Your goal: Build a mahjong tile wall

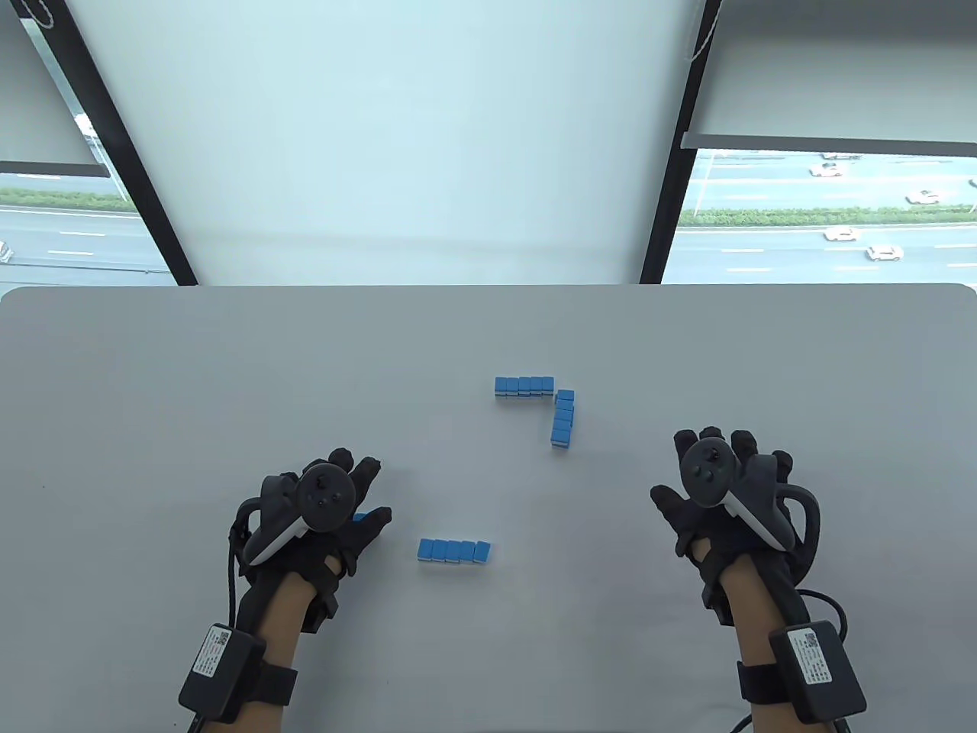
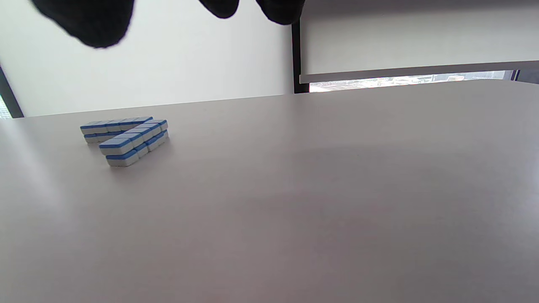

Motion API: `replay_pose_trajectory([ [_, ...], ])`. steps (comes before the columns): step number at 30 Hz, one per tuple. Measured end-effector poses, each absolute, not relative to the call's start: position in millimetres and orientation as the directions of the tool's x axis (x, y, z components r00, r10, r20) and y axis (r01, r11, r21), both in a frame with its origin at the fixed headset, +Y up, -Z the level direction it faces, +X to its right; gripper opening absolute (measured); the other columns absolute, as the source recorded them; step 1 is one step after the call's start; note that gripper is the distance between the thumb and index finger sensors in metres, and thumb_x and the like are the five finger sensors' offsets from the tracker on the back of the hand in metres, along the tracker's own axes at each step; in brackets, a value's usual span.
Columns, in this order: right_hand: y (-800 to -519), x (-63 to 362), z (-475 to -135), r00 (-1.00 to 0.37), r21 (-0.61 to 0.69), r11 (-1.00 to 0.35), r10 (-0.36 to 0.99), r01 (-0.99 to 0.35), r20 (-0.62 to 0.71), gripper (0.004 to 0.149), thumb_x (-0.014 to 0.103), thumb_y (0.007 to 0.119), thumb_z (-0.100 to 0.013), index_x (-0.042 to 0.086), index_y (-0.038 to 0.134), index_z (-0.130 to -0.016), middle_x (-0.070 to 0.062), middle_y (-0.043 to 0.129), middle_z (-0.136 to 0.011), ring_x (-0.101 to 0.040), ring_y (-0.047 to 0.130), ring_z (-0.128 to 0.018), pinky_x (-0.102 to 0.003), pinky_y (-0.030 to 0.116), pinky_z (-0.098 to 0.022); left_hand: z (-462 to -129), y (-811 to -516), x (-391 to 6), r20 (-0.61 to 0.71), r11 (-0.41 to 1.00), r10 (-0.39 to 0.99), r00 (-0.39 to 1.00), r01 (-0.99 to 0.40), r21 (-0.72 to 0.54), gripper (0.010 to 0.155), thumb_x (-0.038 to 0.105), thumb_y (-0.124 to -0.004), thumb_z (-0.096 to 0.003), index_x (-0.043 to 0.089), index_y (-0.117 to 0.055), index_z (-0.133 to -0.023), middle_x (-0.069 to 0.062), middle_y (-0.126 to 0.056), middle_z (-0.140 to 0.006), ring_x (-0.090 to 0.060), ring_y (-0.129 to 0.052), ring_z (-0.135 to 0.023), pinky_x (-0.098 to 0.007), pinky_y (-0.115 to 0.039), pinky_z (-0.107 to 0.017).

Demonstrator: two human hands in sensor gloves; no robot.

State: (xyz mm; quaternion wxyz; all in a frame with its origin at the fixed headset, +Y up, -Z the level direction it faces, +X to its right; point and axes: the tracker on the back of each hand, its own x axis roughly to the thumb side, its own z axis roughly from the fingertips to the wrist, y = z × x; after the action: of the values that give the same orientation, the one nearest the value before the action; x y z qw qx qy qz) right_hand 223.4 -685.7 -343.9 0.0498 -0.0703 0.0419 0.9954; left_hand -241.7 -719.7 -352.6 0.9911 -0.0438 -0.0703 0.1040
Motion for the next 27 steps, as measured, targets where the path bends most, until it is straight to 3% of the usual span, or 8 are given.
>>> replay_pose_trajectory([
  [5,-712.8,222.4,-347.9,-0.992,0.079,-0.996,0.031,-0.041,-0.123,0.078,0.067,0.067,-0.038,0.039,0.035,-0.104,0.005,0.029,-0.115,-0.041,0.021,-0.104,-0.066,0.014,-0.068,-354.6,-719.8,-243.3,0.112,0.977,0.206,0.972,-0.198,-0.076,0.075,0.064,-0.070,-0.0416,0.033,-0.057,-0.109,-0.006,-0.053,-0.117,-0.041,-0.056,-0.106,-0.072,-0.045,-0.071],
  [10,-738.4,230.2,-348.6,-0.985,0.144,-0.980,0.117,-0.135,-0.126,0.080,0.067,0.067,-0.038,0.038,0.032,-0.104,0.002,0.024,-0.114,-0.045,0.018,-0.103,-0.067,0.013,-0.066,-356.9,-720.3,-246.6,0.079,0.978,0.203,0.976,-0.199,-0.062,0.075,0.064,-0.070,-0.0415,0.033,-0.059,-0.108,-0.006,-0.054,-0.117,-0.041,-0.058,-0.105,-0.071,-0.046,-0.071],
  [17,-740.9,238.0,-349.9,-0.974,0.135,-0.971,0.178,-0.196,-0.139,0.081,0.067,0.068,-0.037,0.038,0.032,-0.104,0.001,0.024,-0.114,-0.046,0.019,-0.102,-0.068,0.013,-0.066,-362.0,-712.5,-245.8,0.042,0.975,0.219,0.975,-0.217,-0.045,0.074,0.064,-0.070,-0.0416,0.033,-0.060,-0.108,-0.006,-0.056,-0.117,-0.041,-0.059,-0.105,-0.071,-0.047,-0.071],
  [23,-739.0,239.6,-351.1,-0.971,0.119,-0.969,0.199,-0.216,-0.136,0.081,0.066,0.068,-0.038,0.037,0.033,-0.104,0.001,0.024,-0.114,-0.046,0.019,-0.102,-0.067,0.013,-0.066,-378.3,-690.2,-240.3,-0.007,0.988,0.147,0.989,-0.147,-0.047,0.076,0.065,-0.069,-0.0420,0.034,-0.055,-0.109,-0.006,-0.054,-0.118,-0.041,-0.058,-0.105,-0.071,-0.047,-0.071],
  [27,-738.5,240.5,-351.6,-0.969,0.116,-0.968,0.206,-0.222,-0.138,0.081,0.066,0.068,-0.038,0.037,0.033,-0.104,0.001,0.024,-0.114,-0.046,0.019,-0.102,-0.067,0.013,-0.066,-383.5,-687.7,-244.5,-0.087,0.967,0.234,0.968,-0.241,-0.082,0.078,0.066,-0.069,-0.0421,0.034,-0.050,-0.111,-0.006,-0.050,-0.118,-0.043,-0.057,-0.105,-0.072,-0.047,-0.071],
])
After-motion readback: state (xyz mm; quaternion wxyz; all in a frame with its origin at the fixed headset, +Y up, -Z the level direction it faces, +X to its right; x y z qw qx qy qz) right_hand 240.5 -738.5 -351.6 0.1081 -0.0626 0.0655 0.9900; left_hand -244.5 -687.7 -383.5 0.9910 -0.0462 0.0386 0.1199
